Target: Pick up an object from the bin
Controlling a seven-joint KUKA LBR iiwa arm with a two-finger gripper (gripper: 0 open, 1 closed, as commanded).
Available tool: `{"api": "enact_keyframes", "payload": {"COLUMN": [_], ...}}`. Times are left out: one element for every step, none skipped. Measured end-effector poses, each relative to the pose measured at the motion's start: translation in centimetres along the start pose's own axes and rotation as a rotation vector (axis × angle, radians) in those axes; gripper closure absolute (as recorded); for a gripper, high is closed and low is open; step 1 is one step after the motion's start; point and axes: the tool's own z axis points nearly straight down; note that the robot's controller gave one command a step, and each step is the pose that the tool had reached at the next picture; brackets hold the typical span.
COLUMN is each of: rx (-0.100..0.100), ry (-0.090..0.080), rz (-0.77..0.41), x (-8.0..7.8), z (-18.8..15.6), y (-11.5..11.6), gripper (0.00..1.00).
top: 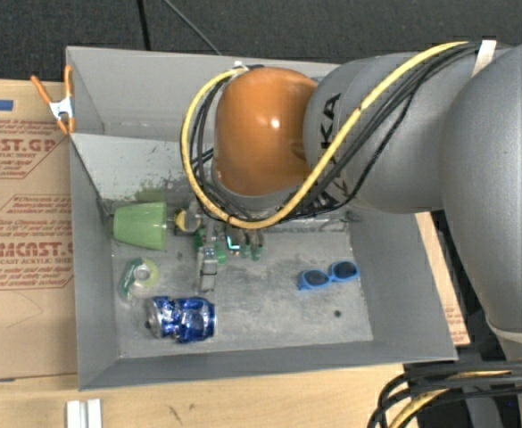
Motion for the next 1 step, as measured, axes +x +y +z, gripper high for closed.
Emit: {"api": "enact_keyframes", "payload": {"rx": [0.001], "ry": [-0.001], "rz": [-0.319], "x": [2.71], "z": [6.58], "y": [-1.79], "gripper": [0.0]}}
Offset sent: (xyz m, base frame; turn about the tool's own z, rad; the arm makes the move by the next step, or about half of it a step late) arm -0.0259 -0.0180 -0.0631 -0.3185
